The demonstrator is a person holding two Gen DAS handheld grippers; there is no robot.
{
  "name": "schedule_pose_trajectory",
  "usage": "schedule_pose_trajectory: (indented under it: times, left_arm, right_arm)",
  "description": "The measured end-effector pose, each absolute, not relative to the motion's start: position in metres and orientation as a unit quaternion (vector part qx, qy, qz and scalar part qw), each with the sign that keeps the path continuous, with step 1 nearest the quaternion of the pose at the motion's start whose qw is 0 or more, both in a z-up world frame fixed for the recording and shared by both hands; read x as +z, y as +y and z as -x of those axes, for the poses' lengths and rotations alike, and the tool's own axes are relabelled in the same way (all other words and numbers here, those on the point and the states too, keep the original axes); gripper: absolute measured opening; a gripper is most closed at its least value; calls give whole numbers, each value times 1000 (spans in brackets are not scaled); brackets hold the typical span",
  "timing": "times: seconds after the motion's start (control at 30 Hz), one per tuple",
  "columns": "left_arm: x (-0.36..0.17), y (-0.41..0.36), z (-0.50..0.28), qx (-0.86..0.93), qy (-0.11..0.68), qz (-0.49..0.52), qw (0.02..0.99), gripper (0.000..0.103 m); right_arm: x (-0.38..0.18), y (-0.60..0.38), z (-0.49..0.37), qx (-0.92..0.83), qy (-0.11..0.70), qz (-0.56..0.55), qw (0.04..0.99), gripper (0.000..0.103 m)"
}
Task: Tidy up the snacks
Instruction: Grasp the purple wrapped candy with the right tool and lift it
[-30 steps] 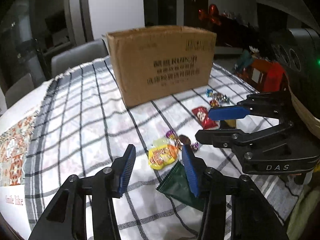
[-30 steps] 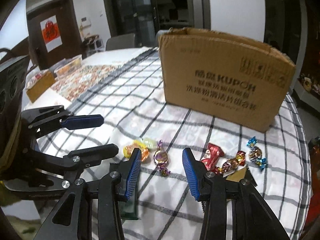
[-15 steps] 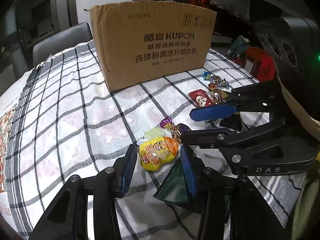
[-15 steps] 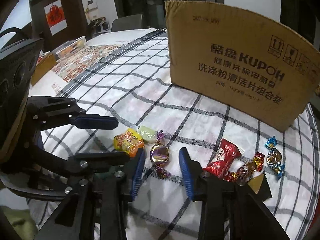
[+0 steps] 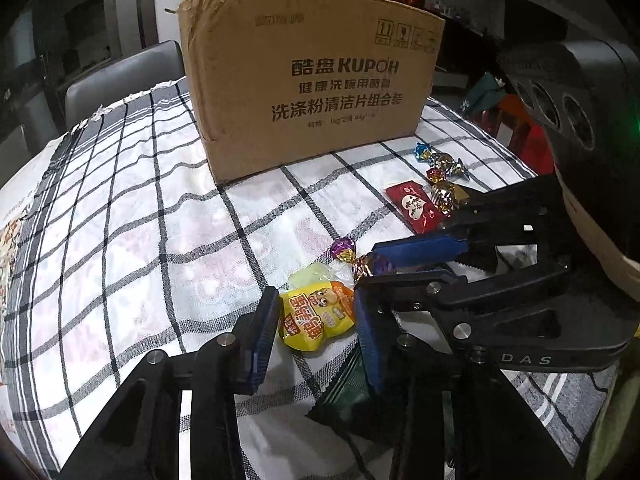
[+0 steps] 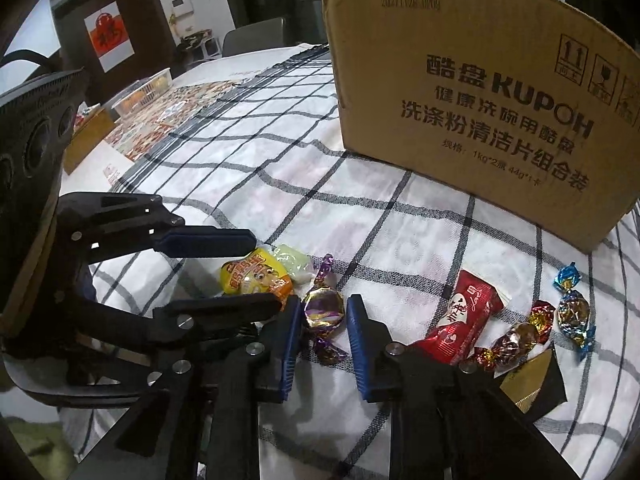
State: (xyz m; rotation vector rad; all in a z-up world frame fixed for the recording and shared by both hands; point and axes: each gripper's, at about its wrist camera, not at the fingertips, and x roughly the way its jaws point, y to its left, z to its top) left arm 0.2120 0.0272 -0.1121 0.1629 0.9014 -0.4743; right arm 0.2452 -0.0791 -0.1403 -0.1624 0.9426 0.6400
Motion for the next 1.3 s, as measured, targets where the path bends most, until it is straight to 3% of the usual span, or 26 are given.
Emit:
schedule_pose_trajectory:
  times: [0.4, 0.5, 0.57, 0.63, 0.7, 0.73, 0.77, 0.87, 1.2, 1.3]
  left_arm:
    - [-111, 29, -208, -202, 430, -53, 878, 32]
    - [-106, 32, -207, -193, 422, -40, 885, 3]
    - [-106, 35, -209, -193, 429, -29, 882, 2]
    - [-103, 33, -205, -182, 424, -47, 886, 3]
    - [-100, 34, -200, -190, 419, -44, 887, 18]
    - [-98, 35, -197, -191, 416, -43, 888, 36]
    - [-98, 34, -195, -192, 414, -46, 889, 43]
    - [-101, 33, -196, -193, 420, -56, 885, 48]
    - [-116, 23, -208, -188, 436, -71, 877, 48]
    - [-118, 23, -211, -188, 439, -66, 876, 42]
  right_arm:
    - [-132, -89, -235, 275, 436, 44, 856, 23]
    - [-133, -91, -233, 270, 438, 35, 857, 23]
    - [-132, -92, -232, 269, 437, 31, 858, 23]
    - [-131, -92, -230, 270, 436, 28, 858, 23]
    - [-128, -92, -228, 270, 433, 27, 860, 23]
    - [-128, -92, -227, 271, 433, 27, 860, 23]
    - [-127, -92, -226, 272, 431, 28, 860, 23]
    - [-126, -92, -223, 269, 428, 35, 862, 22]
    - [-128, -99, -226, 253, 432, 28, 865, 23]
    - [-128, -99, -226, 254, 431, 28, 865, 23]
